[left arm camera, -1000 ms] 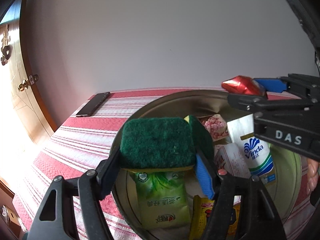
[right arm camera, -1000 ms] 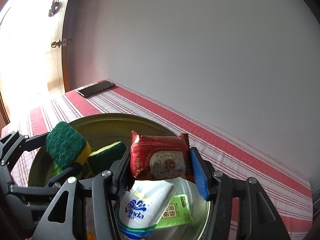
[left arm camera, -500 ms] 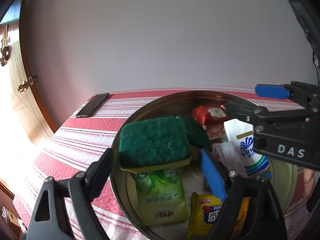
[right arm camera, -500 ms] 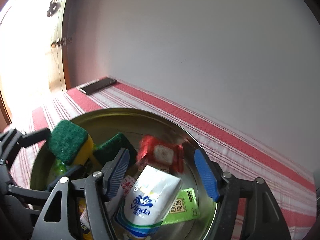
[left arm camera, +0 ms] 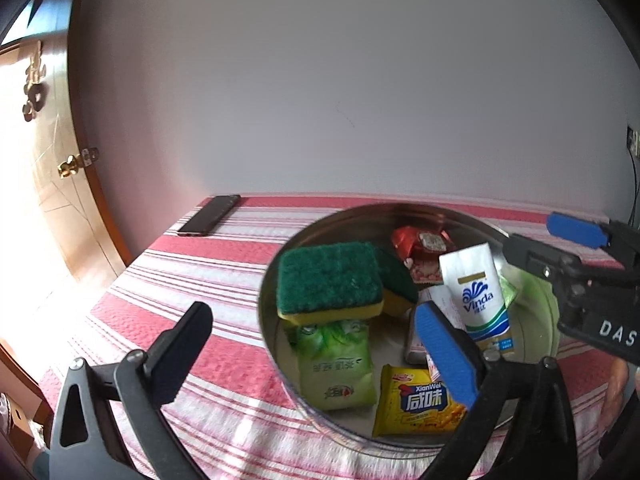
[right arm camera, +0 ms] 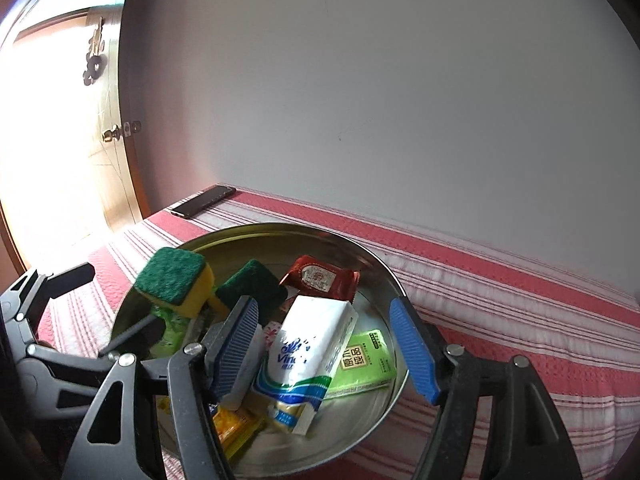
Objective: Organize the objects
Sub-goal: 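Lower the sponge and red packet into the tin and open both grippers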
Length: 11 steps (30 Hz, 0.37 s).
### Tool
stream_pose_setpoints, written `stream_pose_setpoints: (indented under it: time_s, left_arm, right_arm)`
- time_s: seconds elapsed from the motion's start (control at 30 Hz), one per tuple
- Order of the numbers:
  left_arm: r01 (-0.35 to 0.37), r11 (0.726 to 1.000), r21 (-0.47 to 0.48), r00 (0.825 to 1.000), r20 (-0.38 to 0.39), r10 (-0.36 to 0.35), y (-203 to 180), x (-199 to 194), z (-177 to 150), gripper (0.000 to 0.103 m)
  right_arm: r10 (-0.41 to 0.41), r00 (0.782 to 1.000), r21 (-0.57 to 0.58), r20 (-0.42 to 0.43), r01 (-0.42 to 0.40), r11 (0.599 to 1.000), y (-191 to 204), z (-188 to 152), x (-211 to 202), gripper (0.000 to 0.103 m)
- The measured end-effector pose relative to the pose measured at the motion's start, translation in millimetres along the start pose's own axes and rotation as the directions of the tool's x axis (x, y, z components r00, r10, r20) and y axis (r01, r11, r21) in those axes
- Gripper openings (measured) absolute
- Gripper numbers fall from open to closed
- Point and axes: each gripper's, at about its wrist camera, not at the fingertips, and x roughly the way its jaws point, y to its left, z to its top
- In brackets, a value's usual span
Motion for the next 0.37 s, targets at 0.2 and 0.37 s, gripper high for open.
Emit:
stream_pose_setpoints:
  time_s: [0.2,0.37]
  left_arm:
    - [-0.026,1.0,-0.018,0.999,0.021,0.026,10.4,-10.0,4.8,0.103]
    - [-0.017,1.0,-0.01,0.999,0.029,0.017,9.2,-15.8,5.3,0.103]
  right_arm:
    - [0.027,0.999,0.015,0.04,-0.027,1.0,5.1,1.5,-19.4,0.071]
    - [0.034,0.998,0.005,0.051,-0.034,0.999,10.8,-0.3,-24.6,0.078]
